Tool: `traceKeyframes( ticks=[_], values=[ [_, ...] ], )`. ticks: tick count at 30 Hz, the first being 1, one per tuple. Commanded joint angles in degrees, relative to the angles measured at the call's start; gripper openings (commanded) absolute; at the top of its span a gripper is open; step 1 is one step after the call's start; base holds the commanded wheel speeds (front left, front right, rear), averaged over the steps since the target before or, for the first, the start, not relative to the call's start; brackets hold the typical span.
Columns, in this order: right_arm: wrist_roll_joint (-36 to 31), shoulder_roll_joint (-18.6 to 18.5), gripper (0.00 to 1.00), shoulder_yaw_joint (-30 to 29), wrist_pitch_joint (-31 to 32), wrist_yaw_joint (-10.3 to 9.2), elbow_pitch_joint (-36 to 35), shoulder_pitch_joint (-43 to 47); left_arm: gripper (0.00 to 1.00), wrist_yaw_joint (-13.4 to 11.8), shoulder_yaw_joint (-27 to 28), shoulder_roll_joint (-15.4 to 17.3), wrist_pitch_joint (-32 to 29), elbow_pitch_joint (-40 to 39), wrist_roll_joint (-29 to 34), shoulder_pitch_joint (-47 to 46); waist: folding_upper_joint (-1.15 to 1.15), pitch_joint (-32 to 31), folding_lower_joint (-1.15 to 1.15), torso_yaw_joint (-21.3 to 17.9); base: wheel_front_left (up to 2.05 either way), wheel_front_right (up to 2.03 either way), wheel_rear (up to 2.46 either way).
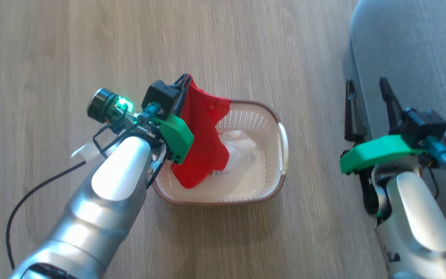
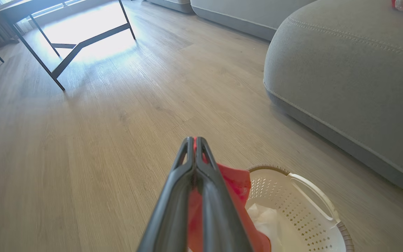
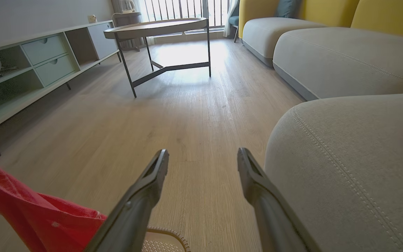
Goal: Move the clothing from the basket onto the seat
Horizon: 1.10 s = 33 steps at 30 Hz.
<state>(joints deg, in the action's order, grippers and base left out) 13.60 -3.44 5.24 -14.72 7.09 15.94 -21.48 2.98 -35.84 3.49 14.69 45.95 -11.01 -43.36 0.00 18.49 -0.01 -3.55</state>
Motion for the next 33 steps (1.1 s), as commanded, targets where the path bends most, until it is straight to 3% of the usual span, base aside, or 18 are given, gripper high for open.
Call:
traceKeyframes(
  ticks=[1, 14, 33],
  values=[
    [0.1, 0.6, 1.00, 1.0, -0.3, 0.40, -1.4, 0.4, 0.00, -0.5, 2.2, 0.9, 0.3, -2.3, -0.3, -1.0, 0.00, -2.5, 0.01, 0.7, 0.00, 0.00, 0.00],
    [0.6, 0.6, 1.00, 2.1, -0.3, 0.40, 0.5, 5.7, 0.00, -0.2, 6.1, 0.4, 0.3, -11.5, -2.5, -0.1, 0.00, -10.3, 0.01, 1.8, 0.00, 0.00, 0.00],
    [1.7, 0.6, 1.00, 2.1, -0.3, 0.40, 1.0, 8.5, 0.00, -0.1, 4.4, -0.4, -2.4, -22.4, -4.6, -10.1, 0.00, -12.9, 0.01, 2.3, 0.00, 0.00, 0.00]
  ],
)
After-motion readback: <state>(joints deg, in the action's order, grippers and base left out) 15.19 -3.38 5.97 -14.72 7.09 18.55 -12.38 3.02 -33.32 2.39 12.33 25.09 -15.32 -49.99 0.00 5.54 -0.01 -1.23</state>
